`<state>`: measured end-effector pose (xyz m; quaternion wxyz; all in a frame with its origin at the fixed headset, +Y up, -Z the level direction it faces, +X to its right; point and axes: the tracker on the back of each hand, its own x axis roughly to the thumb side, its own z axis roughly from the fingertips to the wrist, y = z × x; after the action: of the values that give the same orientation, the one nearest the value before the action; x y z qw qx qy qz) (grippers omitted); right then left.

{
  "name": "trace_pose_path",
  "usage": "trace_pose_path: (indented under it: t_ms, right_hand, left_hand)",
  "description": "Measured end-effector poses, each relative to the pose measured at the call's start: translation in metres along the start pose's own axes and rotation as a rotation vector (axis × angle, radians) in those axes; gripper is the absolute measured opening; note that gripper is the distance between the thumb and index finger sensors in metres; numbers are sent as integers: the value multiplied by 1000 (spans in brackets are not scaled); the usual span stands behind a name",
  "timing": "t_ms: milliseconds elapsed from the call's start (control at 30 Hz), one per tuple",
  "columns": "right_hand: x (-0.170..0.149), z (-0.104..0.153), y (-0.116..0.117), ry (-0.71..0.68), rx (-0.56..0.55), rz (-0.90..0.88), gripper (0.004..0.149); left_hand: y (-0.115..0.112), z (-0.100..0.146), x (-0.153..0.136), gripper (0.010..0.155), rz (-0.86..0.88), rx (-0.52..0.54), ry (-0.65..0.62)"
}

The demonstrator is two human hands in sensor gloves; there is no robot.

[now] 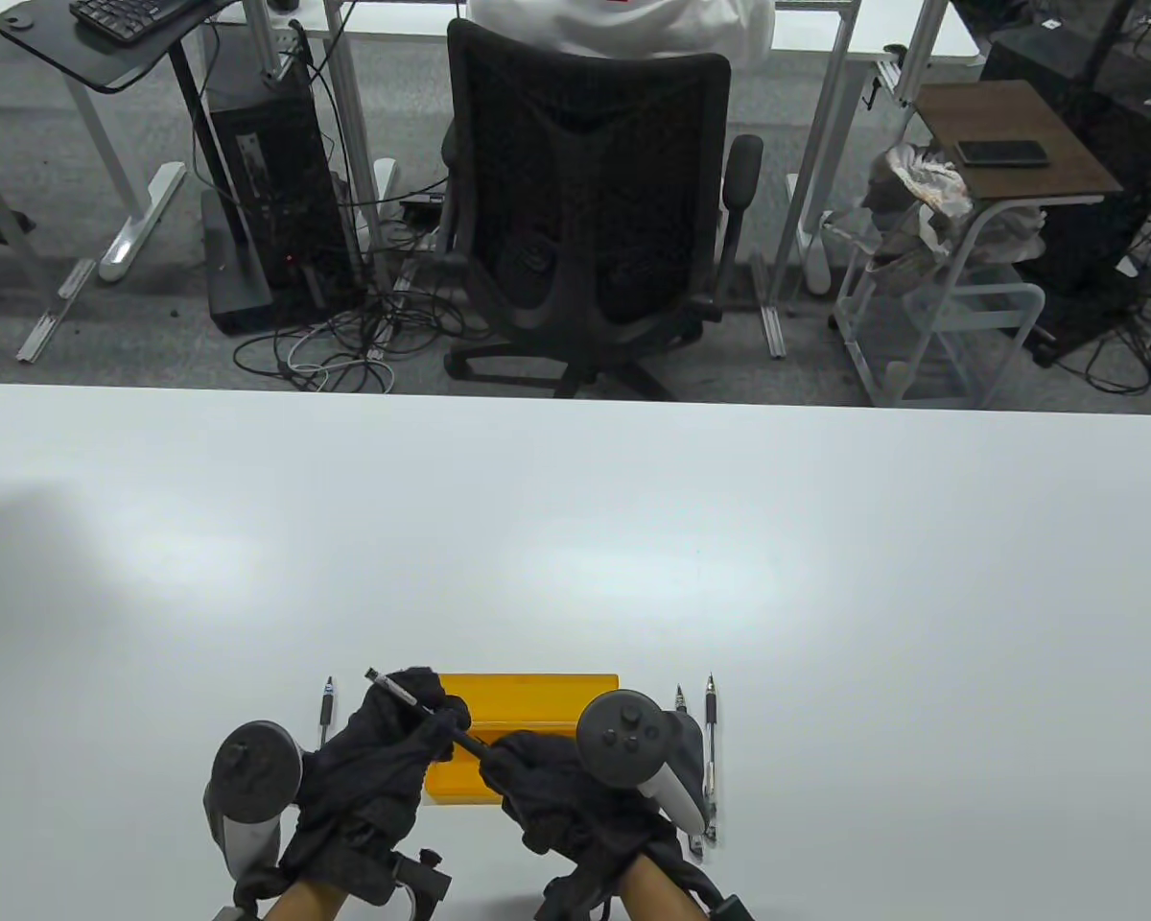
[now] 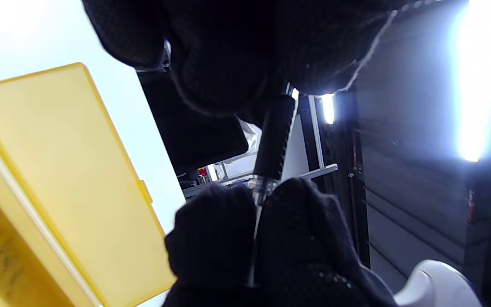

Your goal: Cap pen on the opposite end

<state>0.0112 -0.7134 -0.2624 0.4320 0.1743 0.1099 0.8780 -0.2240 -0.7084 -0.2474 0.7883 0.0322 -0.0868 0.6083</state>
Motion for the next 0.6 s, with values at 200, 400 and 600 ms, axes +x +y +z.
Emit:
trace_pose_path:
  t_ms: [200, 400, 600]
  right_hand:
    - [10, 2, -4, -17, -87, 83, 44]
    - [4, 7, -18, 8, -212, 239, 44]
    - [-4, 8, -16, 24, -212, 238, 44]
  left_hand:
    - [5, 0, 6, 57, -48, 104, -16]
    - [58, 3, -17, 55, 15, 270, 54]
    - [62, 3, -18, 56, -132, 242, 8]
